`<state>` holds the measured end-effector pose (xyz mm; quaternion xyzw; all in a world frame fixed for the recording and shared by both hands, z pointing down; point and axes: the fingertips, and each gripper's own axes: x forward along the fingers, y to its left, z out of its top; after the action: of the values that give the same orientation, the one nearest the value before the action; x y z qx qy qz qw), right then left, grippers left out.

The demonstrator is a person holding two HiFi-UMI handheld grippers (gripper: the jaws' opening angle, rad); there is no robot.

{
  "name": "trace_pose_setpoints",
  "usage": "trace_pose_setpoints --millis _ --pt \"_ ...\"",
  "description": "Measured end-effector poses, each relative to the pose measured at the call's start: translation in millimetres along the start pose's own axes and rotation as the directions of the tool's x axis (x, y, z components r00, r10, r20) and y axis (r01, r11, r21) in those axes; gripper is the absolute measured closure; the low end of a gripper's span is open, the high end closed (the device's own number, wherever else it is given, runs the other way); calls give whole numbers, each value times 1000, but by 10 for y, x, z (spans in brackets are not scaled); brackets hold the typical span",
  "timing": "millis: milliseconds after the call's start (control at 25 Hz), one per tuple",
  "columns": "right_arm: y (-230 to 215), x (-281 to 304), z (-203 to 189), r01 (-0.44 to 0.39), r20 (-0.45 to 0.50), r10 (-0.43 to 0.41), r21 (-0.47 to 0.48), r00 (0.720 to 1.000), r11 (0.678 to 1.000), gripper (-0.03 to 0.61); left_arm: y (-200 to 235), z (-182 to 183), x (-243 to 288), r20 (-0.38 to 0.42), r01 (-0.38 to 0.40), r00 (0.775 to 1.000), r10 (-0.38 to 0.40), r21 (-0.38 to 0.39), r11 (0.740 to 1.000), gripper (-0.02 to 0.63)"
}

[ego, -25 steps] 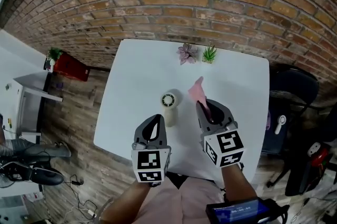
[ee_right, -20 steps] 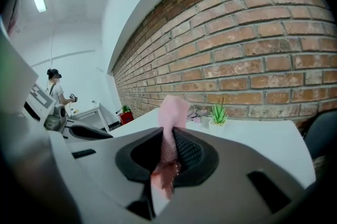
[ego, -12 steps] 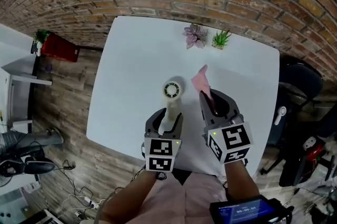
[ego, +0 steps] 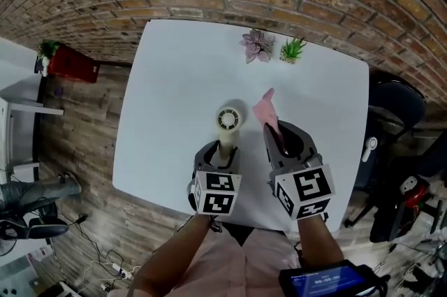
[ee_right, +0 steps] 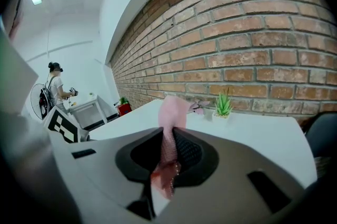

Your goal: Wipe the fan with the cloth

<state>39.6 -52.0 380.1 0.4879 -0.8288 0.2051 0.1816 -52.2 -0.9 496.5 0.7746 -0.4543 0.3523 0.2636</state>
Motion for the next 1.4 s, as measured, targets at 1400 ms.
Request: trace_pose_setpoints --millis 1400 --pt "557 270 -1105 -332 -450 308 26 838 943 540 140 -6 -15 -106 157 984 -143 143 977 430"
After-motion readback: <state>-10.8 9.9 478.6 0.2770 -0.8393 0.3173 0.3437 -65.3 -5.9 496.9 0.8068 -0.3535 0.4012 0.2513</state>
